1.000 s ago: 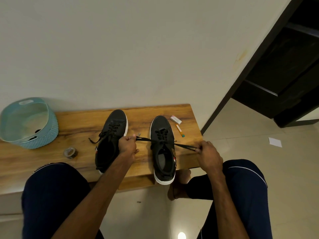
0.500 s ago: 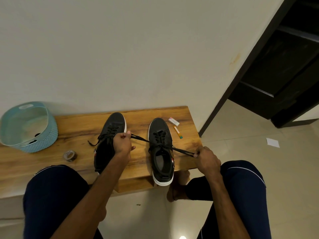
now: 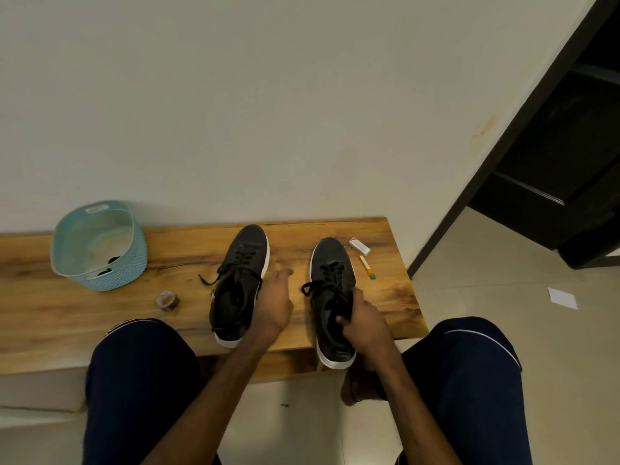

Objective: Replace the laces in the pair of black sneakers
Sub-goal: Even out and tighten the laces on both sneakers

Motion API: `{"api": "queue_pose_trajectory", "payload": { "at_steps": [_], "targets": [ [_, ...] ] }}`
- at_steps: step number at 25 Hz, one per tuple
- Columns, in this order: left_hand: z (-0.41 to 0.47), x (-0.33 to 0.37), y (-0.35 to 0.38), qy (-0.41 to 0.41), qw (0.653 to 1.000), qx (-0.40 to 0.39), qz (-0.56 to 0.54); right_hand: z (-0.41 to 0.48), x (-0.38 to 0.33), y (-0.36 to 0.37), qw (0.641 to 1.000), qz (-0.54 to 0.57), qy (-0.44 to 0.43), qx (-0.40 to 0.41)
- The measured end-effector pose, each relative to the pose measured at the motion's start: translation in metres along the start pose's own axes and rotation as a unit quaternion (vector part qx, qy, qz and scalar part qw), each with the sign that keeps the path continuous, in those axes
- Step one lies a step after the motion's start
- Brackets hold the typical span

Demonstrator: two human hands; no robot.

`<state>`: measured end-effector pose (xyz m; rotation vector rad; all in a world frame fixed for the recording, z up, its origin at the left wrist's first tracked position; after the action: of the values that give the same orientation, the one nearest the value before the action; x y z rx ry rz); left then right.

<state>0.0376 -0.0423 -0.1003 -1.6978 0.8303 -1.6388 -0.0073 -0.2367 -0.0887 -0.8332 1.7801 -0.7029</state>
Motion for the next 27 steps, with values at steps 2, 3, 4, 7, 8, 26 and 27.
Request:
{"api": "queue_pose_trajectory", "payload": {
  "at_steps": [2,3,4,7,8,26,27],
  "targets": [
    [0.008,0.002,0.011,0.034,0.995,-0.01,0.093,0.002,-0.002,0.002,0.999,-0.015,-0.019,0.036],
    [0.013,0.002,0.013,0.04,0.992,-0.013,0.123,0.003,-0.001,0.003,0.998,-0.011,-0.03,0.045],
    [0.017,-0.001,0.016,0.043,0.988,-0.023,0.15,0.004,0.0,0.003,0.998,-0.006,-0.037,0.05],
    [0.025,-0.008,0.025,0.078,0.967,-0.05,0.239,0.011,-0.003,0.006,0.997,-0.006,-0.043,0.06],
    [0.028,-0.008,0.027,0.09,0.962,-0.047,0.255,0.015,-0.005,0.008,0.997,-0.012,-0.042,0.063],
    [0.015,0.006,-0.022,-0.034,0.989,0.081,0.122,0.075,-0.068,0.023,0.992,-0.098,-0.079,0.025],
    [0.014,0.011,-0.045,-0.031,0.984,0.143,0.097,0.075,-0.067,0.024,0.992,-0.098,-0.076,0.024]
  ]
}}
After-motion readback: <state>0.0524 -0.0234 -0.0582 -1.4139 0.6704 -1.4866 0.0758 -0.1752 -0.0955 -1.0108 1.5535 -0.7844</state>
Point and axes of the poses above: each hand's wrist, its own z-axis towards the middle knuckle, its own y-axis out of the palm, x = y × z, the point moved 3 cm from there along z, towards the middle knuckle, and after that the axes turned 3 degrees about x, right-handed, at the moved point
